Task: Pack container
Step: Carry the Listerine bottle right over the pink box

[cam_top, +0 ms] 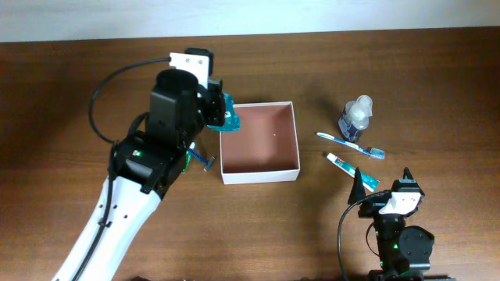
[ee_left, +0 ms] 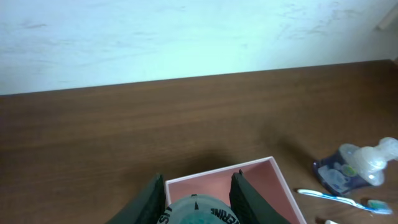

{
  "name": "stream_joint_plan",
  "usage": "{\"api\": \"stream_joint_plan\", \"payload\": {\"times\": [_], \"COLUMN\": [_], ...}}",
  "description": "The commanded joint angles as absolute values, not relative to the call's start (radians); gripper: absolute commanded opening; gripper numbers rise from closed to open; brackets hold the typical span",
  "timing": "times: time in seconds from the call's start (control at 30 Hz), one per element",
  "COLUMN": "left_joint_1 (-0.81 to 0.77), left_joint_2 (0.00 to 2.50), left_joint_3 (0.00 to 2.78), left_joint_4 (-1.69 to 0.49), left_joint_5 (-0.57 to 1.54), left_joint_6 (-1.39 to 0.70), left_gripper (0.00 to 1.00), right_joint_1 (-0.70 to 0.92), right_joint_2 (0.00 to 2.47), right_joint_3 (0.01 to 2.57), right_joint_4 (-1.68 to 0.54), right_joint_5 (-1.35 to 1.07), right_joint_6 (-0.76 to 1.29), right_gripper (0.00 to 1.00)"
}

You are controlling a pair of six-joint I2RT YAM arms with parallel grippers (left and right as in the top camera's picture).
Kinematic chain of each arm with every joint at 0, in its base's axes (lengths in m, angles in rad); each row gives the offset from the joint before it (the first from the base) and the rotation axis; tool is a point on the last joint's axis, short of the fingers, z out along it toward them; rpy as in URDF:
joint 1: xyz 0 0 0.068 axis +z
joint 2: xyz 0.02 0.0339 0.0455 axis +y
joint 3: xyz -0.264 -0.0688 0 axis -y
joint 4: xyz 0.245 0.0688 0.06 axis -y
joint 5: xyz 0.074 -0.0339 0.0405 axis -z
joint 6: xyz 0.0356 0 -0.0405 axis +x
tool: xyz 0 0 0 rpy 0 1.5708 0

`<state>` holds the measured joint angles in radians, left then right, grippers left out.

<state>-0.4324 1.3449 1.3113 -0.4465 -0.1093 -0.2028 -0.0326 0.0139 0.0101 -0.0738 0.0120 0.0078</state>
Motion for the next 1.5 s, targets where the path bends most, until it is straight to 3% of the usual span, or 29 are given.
{"api": "stream_joint_plan", "payload": {"times": [0.0, 0.5, 0.9, 1.47], "left_joint_1": [-0.455, -0.467, -0.522, -0.547], "left_joint_2": [1.378, 1.515, 1.61, 1.705], "left_joint_3": [1.334, 1.334, 1.334, 1.334], "left_joint_4": [-0.426, -0.352, -0.264, -0.242], "left_joint_5": [-0.113, -0.158, -0.163, -0.331], "left_joint_6": [-0.22, -0.374, -0.305, -0.271], "left_gripper": [0.26, 0.26, 0.26, 0.26], "right_joint_1": [-0.025, -0.025, -0.025, -0.025], "right_joint_2": [0.004, 0.003, 0.004, 0.003], "right_joint_3": [0.006, 0.006, 0.006, 0.006], "right_joint_4": [-0.081, -0.081, -0.081, -0.081], "right_joint_5": [0.011, 0.011, 0.011, 0.011], "right_joint_6": [0.016, 0.016, 0.016, 0.016], "right_gripper": [0.99, 0.99, 0.99, 0.99]}}
